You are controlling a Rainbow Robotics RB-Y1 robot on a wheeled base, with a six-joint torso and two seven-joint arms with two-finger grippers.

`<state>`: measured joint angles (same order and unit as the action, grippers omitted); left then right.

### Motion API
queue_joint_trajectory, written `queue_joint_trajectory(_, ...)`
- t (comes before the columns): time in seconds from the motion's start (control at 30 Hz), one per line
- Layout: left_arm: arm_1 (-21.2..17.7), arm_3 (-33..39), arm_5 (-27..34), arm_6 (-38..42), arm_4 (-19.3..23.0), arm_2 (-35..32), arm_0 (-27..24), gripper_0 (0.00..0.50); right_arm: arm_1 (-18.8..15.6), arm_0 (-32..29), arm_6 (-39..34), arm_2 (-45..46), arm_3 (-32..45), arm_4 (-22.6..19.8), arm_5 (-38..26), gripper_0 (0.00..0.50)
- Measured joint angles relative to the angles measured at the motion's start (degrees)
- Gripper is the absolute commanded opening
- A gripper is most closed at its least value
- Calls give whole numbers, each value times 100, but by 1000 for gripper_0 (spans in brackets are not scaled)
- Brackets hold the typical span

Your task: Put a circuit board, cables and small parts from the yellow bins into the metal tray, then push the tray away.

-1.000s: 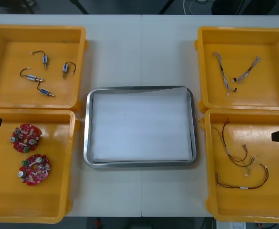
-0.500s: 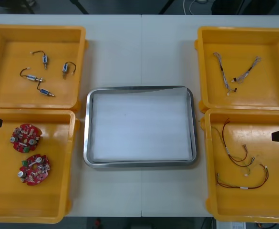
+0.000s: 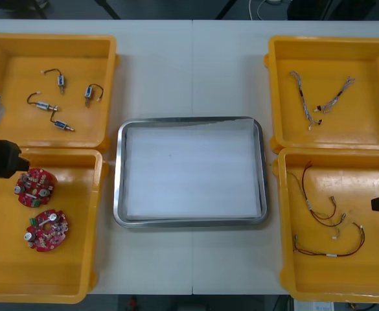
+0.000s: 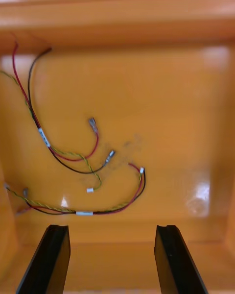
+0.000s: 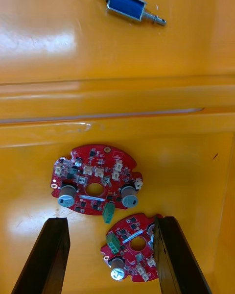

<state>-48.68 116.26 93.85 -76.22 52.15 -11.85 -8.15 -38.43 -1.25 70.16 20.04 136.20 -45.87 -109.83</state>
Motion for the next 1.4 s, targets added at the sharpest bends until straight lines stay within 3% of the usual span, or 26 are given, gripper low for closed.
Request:
queue_joint_trajectory(0.17, 0, 0, -179, 0, 0, 181, 161, 500, -31, -436, 100, 0, 3, -46, 0, 500)
queue_joint_trajectory(0.3, 0, -1, -308, 2, 0, 328, 260, 500, -65, -716, 879, 0, 4, -46, 86, 500)
queue_joint_trajectory(0.53, 0, -4, -651, 7, -9, 615, 403, 500, -140, -1147, 1643, -47, 7, 0, 866, 500)
queue_joint_trajectory(0.8, 0, -241, -1159, 13, -70, 1011, 441, 500, -467, -1628, 2539, -711, -22, 364, 2054, 500)
queue_joint_trajectory(1.07, 0, -446, -1431, 14, -175, 1236, 446, 500, -637, -1703, 3842, -1230, -520, 360, 2766, 500)
queue_joint_trajectory(1.4, 0, -590, -1666, 15, -275, 1440, 447, 500, -1030, -1703, 4710, -1921, -701, 603, 3498, 469)
